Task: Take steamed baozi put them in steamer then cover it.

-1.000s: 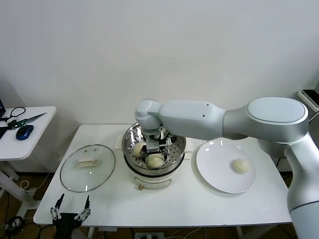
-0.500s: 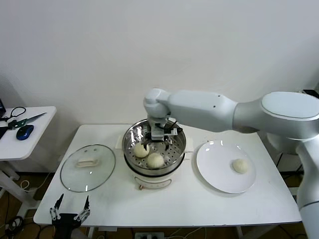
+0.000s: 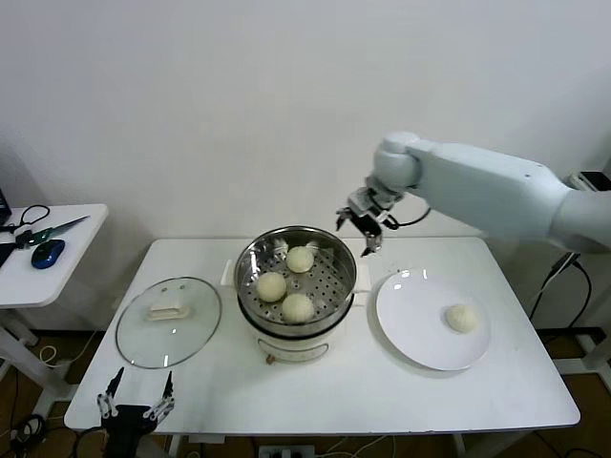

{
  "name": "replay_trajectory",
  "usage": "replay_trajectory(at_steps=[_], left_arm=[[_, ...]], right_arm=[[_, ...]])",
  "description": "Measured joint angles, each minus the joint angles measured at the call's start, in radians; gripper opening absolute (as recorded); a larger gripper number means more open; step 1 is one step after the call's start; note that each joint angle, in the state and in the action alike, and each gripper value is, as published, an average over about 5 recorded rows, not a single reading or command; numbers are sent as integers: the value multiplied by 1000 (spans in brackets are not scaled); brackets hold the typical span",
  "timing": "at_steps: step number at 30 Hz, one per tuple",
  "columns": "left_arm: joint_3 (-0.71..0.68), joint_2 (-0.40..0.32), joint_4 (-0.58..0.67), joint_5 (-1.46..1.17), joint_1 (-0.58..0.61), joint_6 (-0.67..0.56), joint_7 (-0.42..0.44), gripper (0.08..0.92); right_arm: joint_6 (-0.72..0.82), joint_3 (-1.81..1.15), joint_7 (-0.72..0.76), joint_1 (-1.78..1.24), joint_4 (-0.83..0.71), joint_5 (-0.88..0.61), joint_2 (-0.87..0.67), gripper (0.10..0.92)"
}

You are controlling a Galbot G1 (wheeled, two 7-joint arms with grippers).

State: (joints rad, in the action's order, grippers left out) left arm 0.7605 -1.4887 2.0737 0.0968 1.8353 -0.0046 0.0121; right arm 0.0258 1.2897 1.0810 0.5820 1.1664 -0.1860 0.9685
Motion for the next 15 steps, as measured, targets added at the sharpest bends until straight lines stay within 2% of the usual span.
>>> replay_trajectory(at_steps=[8,15], left_arm=[[3,-3,0,7,-3,6,1,823],[3,-9,0,20,6,7,2,823]], right_arm=[[77,-115,17,-151,-16,44,-190,823],[82,-253,32,-333,-54,134,-272,823]])
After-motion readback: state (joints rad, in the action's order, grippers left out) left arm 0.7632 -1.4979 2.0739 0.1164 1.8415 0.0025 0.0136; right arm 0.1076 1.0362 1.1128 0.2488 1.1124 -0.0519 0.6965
